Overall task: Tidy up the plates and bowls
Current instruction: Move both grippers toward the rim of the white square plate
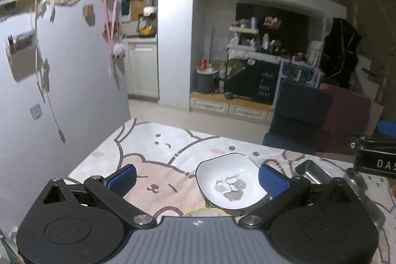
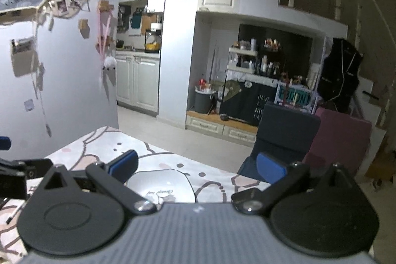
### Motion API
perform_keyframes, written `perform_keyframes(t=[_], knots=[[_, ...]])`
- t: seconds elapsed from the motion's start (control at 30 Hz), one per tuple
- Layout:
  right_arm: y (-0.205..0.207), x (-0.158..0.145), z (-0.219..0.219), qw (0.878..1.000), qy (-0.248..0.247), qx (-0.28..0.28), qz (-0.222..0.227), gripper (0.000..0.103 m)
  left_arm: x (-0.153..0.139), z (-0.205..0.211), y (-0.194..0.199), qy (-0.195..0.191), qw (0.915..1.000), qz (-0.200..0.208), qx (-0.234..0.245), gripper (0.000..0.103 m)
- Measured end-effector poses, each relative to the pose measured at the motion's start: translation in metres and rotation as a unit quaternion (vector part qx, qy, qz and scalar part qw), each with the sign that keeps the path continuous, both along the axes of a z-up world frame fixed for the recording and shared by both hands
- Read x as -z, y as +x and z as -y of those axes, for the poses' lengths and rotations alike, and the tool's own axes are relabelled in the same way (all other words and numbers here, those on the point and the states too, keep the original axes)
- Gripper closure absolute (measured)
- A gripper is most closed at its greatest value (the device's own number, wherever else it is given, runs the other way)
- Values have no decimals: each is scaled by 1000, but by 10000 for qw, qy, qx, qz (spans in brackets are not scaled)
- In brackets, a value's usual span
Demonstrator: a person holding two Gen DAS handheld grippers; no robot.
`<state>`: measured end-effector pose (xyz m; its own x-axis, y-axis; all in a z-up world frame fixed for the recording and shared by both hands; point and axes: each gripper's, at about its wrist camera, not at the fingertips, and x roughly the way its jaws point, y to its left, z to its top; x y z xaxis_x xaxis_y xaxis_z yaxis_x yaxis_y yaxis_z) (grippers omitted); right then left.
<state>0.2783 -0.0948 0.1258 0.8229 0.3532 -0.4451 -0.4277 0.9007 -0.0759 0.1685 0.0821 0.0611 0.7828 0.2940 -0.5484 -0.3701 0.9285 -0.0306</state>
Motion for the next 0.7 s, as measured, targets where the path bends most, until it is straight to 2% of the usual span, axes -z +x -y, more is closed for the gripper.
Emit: perform_keyframes(t=[0.2,0.33,0.7], knots=[[59,32,-17,9993,-106,44,-362,0,37,-25,53,-506,9981,-279,-203,0],[102,55,-30,9975,-357,-65,-608,0,64,-36,89,-798,9945,-601,-315,0],[187,124,-81,9898,-938,-367,-1012,0,126,-64,157,-1122,9843,-1196,-660,0]])
